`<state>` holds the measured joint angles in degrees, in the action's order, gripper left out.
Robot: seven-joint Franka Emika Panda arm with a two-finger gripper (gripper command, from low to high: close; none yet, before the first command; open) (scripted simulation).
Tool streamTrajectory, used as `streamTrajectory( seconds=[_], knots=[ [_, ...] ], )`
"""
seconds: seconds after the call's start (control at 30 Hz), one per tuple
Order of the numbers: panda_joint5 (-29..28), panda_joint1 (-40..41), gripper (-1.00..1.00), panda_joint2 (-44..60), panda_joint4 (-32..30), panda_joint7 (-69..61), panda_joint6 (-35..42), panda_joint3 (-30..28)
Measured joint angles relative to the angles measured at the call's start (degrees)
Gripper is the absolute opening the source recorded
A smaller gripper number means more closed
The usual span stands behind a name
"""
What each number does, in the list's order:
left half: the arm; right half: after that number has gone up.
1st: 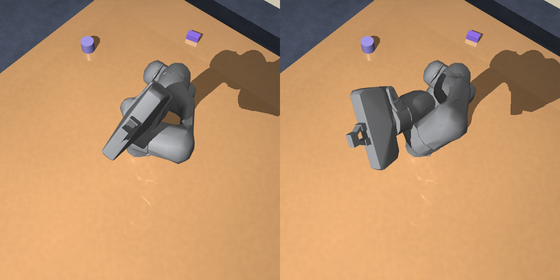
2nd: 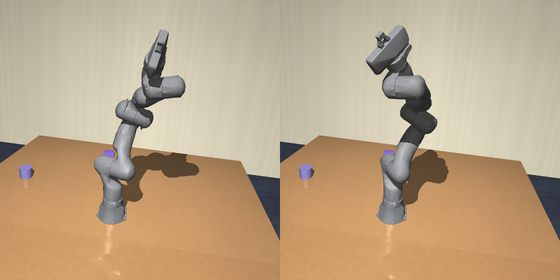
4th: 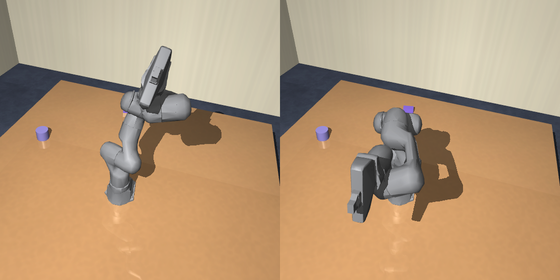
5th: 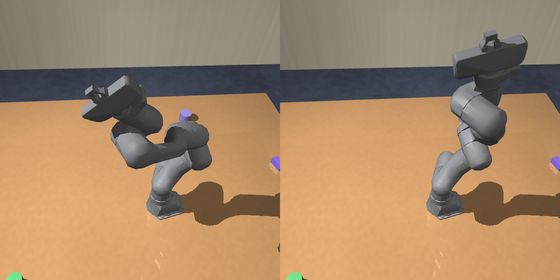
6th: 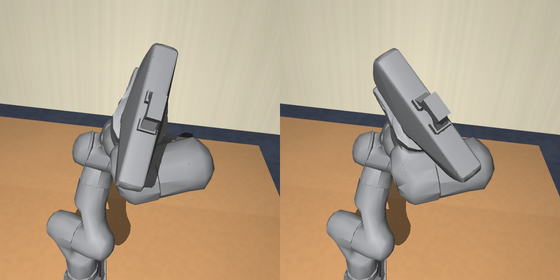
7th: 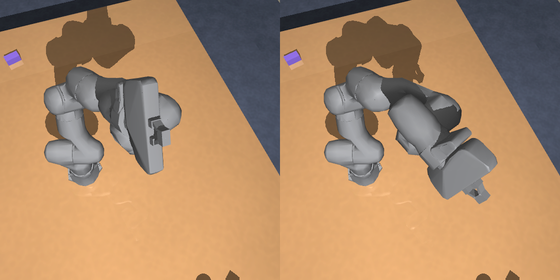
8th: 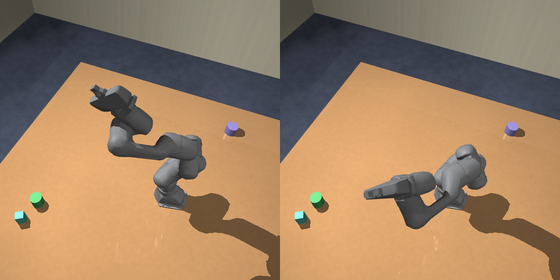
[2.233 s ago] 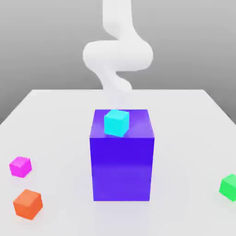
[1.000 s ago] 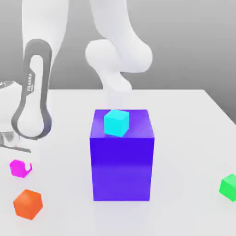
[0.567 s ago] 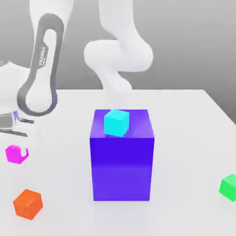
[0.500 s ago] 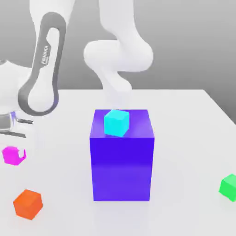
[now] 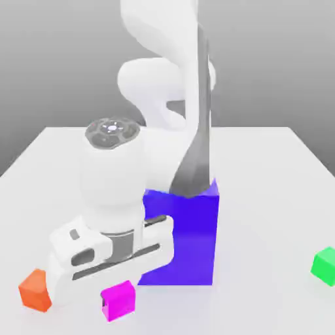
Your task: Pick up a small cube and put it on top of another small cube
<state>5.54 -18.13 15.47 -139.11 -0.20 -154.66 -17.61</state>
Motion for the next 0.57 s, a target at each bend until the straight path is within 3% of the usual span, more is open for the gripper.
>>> streamTrajectory(
  seconds=[0.3, 0.43, 0.47, 0.57],
  knots=[
    [-5.2, -14.7, -1.0, -6.0, -3.0, 1.9, 2.9, 12.6],
    [-6.9, -21.7, -1.0, -0.4, -0.8, 2.3, -0.2, 19.0],
    [-7.4, -22.5, 1.0, 1.5, -0.2, 2.5, -1.6, 19.7],
    [-7.4, -22.5, 1.0, 1.5, -0.2, 2.5, -1.6, 19.7]
  ],
)
